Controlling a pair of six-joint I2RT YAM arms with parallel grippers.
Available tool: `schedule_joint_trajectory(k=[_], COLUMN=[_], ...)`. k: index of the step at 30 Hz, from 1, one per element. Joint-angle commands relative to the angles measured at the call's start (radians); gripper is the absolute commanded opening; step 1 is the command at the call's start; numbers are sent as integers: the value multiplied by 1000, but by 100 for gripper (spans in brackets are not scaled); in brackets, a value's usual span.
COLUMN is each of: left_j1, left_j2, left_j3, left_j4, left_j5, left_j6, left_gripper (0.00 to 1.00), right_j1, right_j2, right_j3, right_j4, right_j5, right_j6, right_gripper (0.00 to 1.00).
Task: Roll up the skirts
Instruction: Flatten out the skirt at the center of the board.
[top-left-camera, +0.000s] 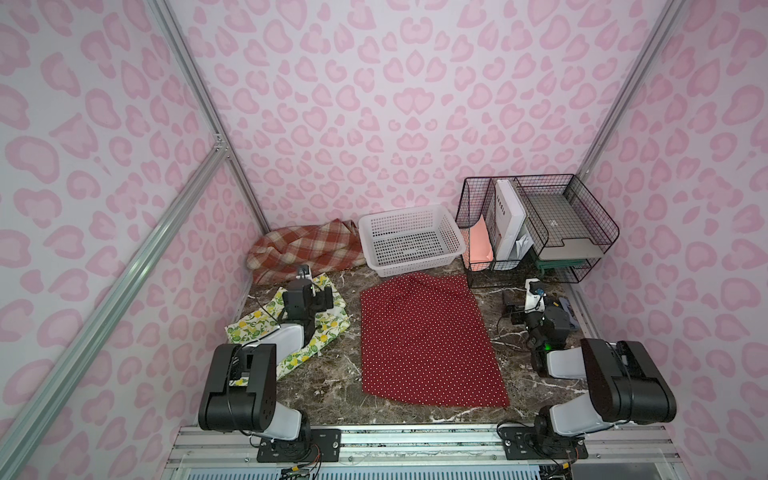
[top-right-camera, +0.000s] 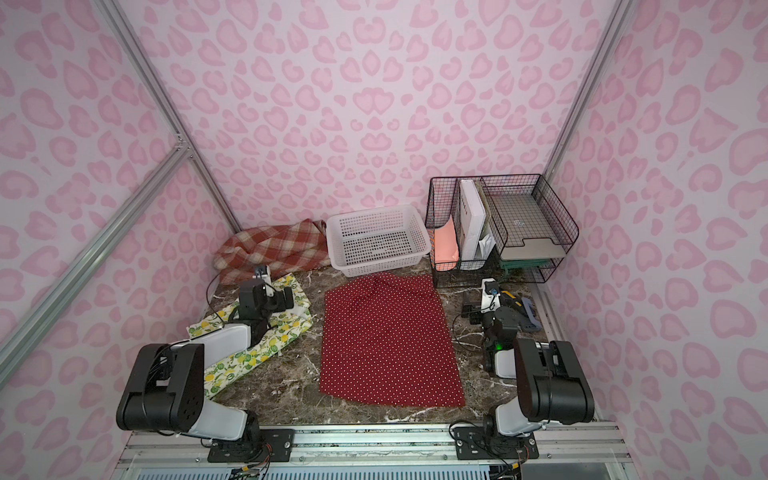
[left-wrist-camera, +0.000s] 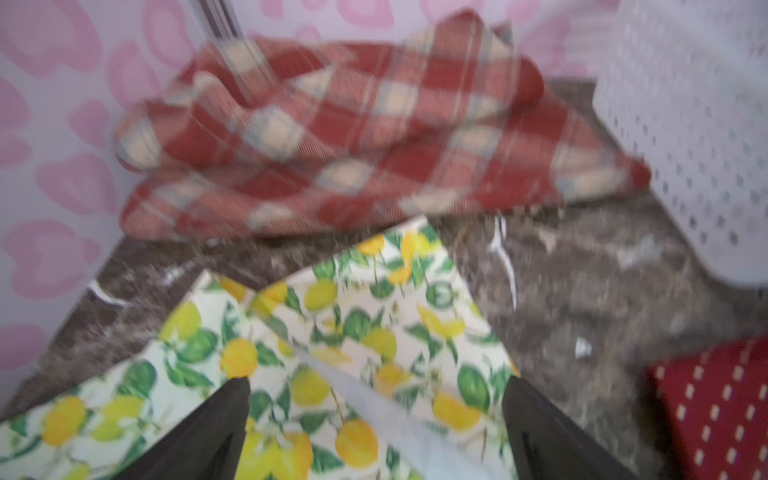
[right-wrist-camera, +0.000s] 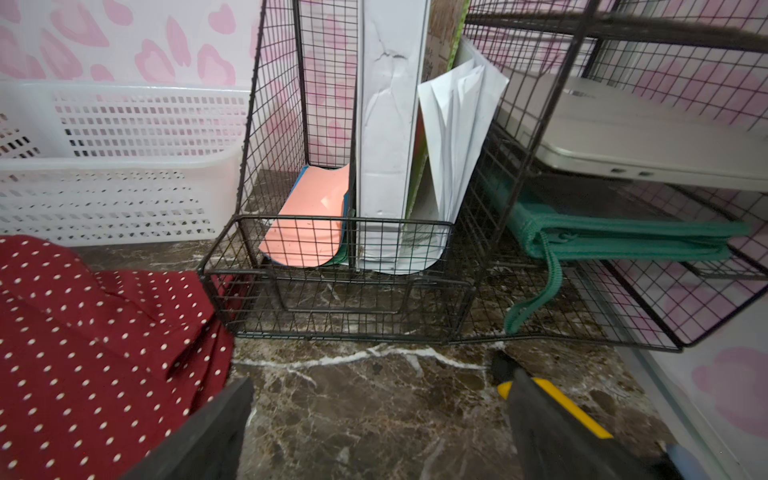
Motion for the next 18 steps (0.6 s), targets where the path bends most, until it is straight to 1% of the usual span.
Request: schedule_joint_trajectory(k=[1,3,4,5,6,7,8,9,10,11,12,13,14,15,16,17,18], left_j1=[-10,-48,-67,-74,-83,-97,-111,-118,-119,-120,-119,-119,-119,-115,-109,-109,-108], left_j2=[-33,-114,-167,-216,-266,-320,-378,-429,-485,-540,-581,-618,-643,-668,-695,-716,-736], left_j3=[199,214,210,214,229,248,259,265,264,259,255,261,264,246,213,185,161], left_j4=[-415,-398,-385,-392,-417,-444,-459,-471,-484,-508,-553,-674,-774,-818,-790,-782,-793], left_j5=[-94,-109,-113,-100,-74,-64,-52,-40,-26,-25,-48,-107,-189,-232,-198,-168,-155], left_j6=[-97,-125,-155,-189,-217,-231,-226,-225,-248,-309,-386,-535,-671,-721,-644,-620,-634], left_gripper=[99,99,99,99,99,99,99,99,99,99,99,99,98,98,98,97,92], right_j1=[44,111,167,213,251,279,290,286,281,280,281,270,261,260,264,280,303], right_j2=[-96,-109,-126,-148,-180,-220,-268,-311,-352,-392,-415,-419,-406,-377,-342,-309,-277], right_j3=[266,413,471,506,533,559,562,536,496,444,376,326,322,340,366,389,421], right_j4=[-514,-705,-799,-849,-894,-933,-937,-899,-855,-813,-758,-706,-714,-756,-805,-853,-916], right_j5=[117,124,203,248,234,193,115,17,-65,-91,-67,-89,-142,-200,-261,-273,-270], right_j6=[47,6,-2,-11,-22,-10,14,61,169,303,446,545,580,579,540,517,498], right_gripper=[99,99,99,99,99,99,99,99,99,99,99,99,99,99,83,59,33])
